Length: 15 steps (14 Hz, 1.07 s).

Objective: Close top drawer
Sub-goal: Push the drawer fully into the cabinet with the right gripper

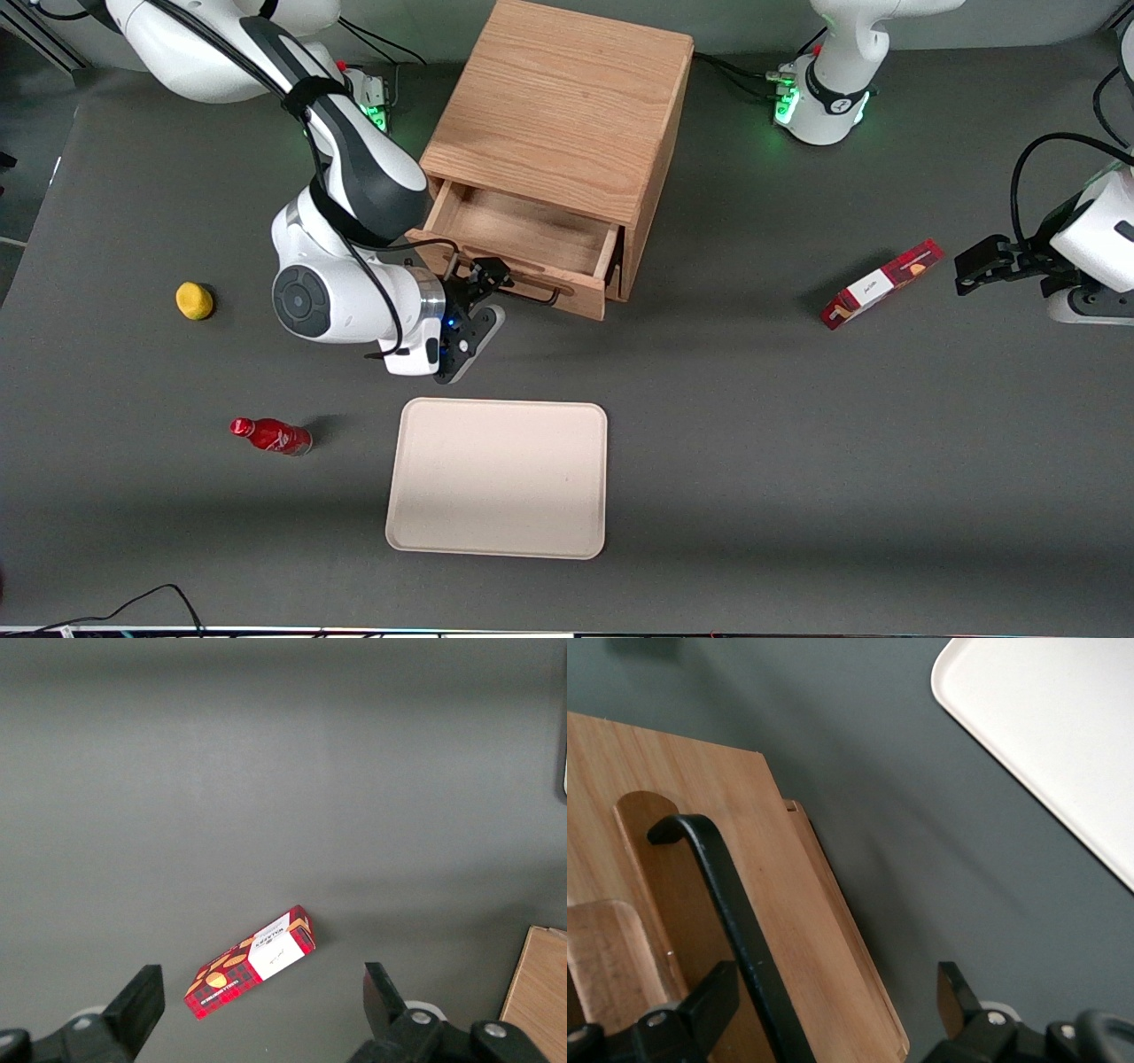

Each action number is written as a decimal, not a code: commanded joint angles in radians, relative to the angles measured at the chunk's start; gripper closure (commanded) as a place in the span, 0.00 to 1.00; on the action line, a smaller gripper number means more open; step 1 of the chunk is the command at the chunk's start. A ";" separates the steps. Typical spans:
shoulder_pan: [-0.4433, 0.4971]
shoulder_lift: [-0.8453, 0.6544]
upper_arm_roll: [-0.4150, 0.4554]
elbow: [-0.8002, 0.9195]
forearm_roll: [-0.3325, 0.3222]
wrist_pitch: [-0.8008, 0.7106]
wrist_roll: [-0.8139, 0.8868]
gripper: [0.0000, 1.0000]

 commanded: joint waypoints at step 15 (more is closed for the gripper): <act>-0.033 -0.236 0.108 -0.339 0.090 0.145 0.103 0.00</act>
